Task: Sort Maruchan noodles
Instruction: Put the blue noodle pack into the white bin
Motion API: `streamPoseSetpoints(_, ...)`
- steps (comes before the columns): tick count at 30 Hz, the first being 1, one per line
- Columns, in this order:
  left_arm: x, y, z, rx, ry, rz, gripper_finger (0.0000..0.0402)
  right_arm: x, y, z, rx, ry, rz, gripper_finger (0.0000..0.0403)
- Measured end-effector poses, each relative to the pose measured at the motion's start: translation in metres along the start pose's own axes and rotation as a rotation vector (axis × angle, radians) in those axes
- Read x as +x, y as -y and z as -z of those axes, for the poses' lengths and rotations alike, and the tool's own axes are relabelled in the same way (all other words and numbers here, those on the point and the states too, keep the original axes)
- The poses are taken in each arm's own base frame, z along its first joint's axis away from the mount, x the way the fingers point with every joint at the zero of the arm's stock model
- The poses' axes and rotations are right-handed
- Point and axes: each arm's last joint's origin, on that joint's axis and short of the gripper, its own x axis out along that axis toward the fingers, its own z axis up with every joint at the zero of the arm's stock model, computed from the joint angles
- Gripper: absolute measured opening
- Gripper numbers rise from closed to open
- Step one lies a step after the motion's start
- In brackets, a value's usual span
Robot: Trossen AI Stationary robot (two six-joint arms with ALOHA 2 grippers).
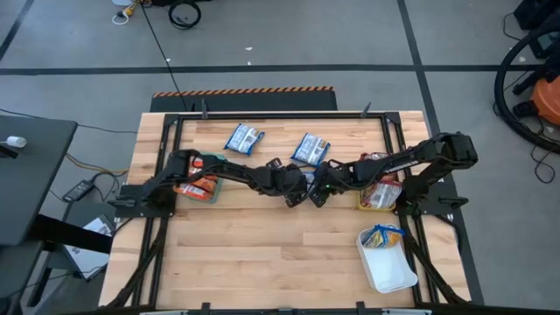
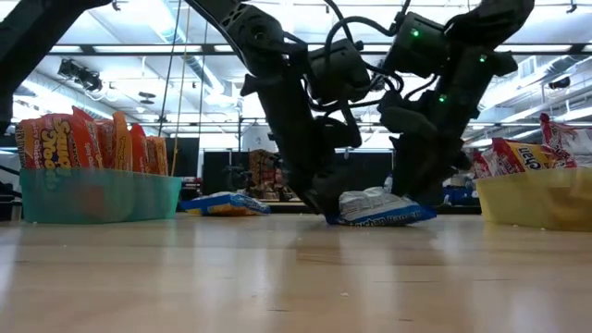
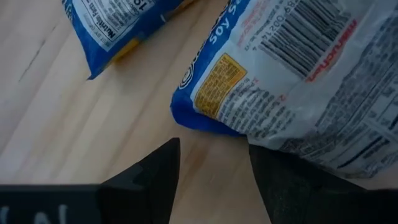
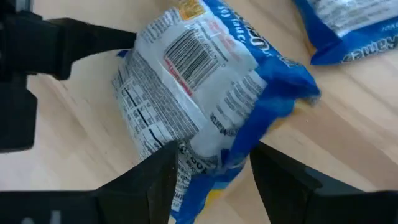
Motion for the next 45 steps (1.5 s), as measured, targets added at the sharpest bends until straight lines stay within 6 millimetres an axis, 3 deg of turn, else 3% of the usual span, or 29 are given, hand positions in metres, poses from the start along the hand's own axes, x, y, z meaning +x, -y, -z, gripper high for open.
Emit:
streamPoseSetpoints(5,-0.005,0.002,0.002,0.023,-0.012,0.006,0.0201,0.002,-0.003,-0.004,-0.023,0.022,-0.042,0.0172)
streamPoseSetpoints(9,-0.015,0.0,0.004,0.054,-0.041,0.002,0.0201,0.0,-0.002,-0.004,-0.036,0.025,-0.033,0.0113)
streamPoseSetpoints(13,-0.04,-0.006,-0.002,0.055,-0.028,0.006,0.0201,-0.01,-0.002,-0.004,-0.104,0.054,-0.017,0.003)
streamPoseSetpoints(15,-0.056,-0.008,-0.003,0.051,-0.031,0.006,0.0201,-0.02,-0.005,-0.005,-0.158,0.061,-0.018,0.0011)
streamPoseSetpoints(20,-0.113,-0.011,-0.001,0.044,-0.014,0.023,0.0201,-0.068,-0.019,-0.013,-0.357,0.027,0.031,0.001)
streamPoseSetpoints(26,-0.181,0.003,0.001,0.032,0.173,0.113,0.0201,-0.155,-0.048,-0.011,-0.6,-0.025,-0.049,0.0009)
streamPoseSetpoints(30,-0.209,0.026,0.009,0.041,0.297,0.169,0.0201,-0.207,-0.066,0.01,-0.716,-0.063,-0.2,0.0007)
streamPoseSetpoints(34,-0.231,0.05,0.018,0.053,0.395,0.262,0.0201,-0.243,-0.073,0.045,-0.81,-0.141,-0.349,0.0007)
streamPoseSetpoints(40,-0.262,0.08,0.025,0.072,0.565,0.422,0.0201,-0.27,-0.073,0.102,-0.872,-0.316,-0.434,0.0008)
streamPoseSetpoints(45,-0.279,0.1,0.032,0.12,0.674,0.527,0.0201,-0.273,-0.068,0.134,-0.923,-0.419,-0.316,0.0008)
